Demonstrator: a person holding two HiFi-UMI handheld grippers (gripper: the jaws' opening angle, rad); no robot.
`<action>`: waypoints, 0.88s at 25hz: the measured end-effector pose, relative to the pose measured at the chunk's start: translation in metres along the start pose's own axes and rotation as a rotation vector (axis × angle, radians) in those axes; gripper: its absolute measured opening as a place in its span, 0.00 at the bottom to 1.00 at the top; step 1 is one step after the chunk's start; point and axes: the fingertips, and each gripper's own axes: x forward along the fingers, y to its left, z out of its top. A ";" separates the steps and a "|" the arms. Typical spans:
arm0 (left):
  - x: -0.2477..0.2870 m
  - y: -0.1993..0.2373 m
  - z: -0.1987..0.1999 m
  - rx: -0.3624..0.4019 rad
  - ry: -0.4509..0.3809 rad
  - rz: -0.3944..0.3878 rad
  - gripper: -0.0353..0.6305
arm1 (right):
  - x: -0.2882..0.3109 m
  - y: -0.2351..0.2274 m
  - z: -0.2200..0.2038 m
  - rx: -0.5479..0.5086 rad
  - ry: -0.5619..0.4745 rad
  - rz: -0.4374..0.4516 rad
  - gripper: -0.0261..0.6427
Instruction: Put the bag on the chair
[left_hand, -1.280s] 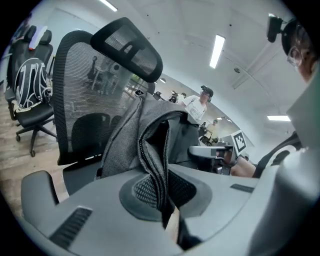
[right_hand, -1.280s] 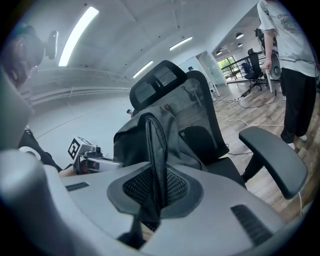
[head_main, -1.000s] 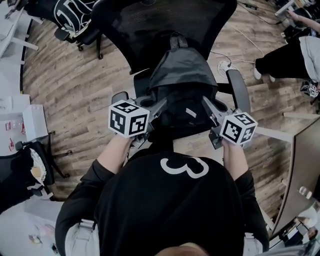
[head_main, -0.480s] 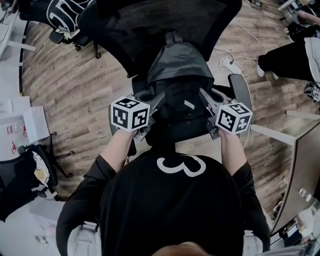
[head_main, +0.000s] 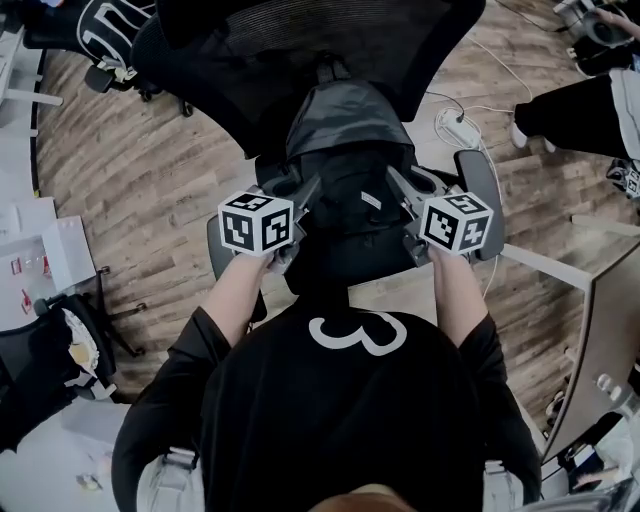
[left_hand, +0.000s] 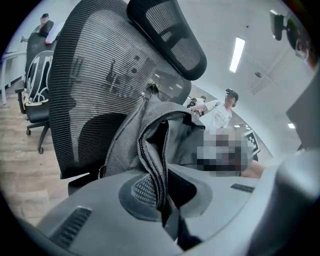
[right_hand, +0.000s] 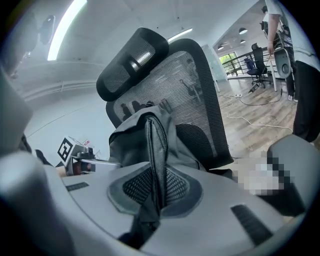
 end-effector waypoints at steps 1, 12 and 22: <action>0.003 0.002 0.001 -0.004 -0.005 0.000 0.09 | 0.001 -0.002 0.001 -0.002 -0.001 0.001 0.11; 0.023 0.026 -0.001 -0.189 -0.008 -0.040 0.09 | 0.016 -0.011 -0.001 0.045 -0.010 0.005 0.11; 0.014 0.022 -0.002 -0.169 -0.028 0.004 0.39 | 0.000 -0.013 -0.014 0.019 0.026 -0.046 0.30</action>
